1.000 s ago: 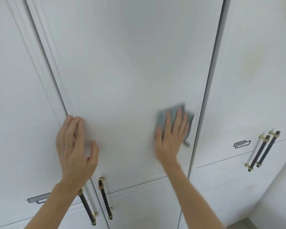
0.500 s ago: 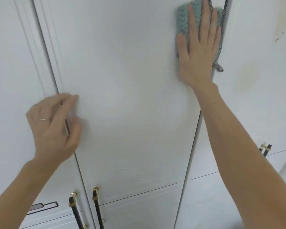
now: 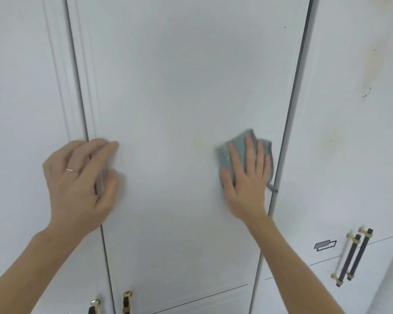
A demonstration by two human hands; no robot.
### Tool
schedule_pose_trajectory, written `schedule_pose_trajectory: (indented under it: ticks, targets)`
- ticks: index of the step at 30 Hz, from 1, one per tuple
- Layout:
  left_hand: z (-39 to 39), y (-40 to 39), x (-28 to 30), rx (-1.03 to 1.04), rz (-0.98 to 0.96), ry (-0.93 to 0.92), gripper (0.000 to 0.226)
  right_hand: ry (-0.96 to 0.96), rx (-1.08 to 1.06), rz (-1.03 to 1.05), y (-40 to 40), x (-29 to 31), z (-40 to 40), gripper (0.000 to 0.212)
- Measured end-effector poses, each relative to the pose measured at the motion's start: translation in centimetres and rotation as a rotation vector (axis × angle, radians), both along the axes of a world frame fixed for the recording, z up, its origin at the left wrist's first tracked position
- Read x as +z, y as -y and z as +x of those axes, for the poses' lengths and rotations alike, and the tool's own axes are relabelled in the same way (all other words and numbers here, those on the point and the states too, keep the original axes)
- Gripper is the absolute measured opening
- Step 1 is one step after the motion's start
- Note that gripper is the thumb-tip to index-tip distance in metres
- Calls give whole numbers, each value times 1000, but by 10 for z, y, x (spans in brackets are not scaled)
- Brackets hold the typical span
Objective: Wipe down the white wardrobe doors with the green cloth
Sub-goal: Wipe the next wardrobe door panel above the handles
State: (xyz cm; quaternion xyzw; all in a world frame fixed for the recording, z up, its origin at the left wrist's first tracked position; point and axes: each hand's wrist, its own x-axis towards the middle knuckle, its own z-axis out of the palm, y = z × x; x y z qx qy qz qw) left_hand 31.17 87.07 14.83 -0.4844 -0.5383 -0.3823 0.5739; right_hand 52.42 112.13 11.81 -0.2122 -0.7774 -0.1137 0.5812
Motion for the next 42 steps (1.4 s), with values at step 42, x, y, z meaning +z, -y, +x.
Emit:
schedule_pose_trajectory:
  ticks: [42]
  targets:
    - [-6,30,69,77,-78,59,40,475,191,606,75,85,-54,51]
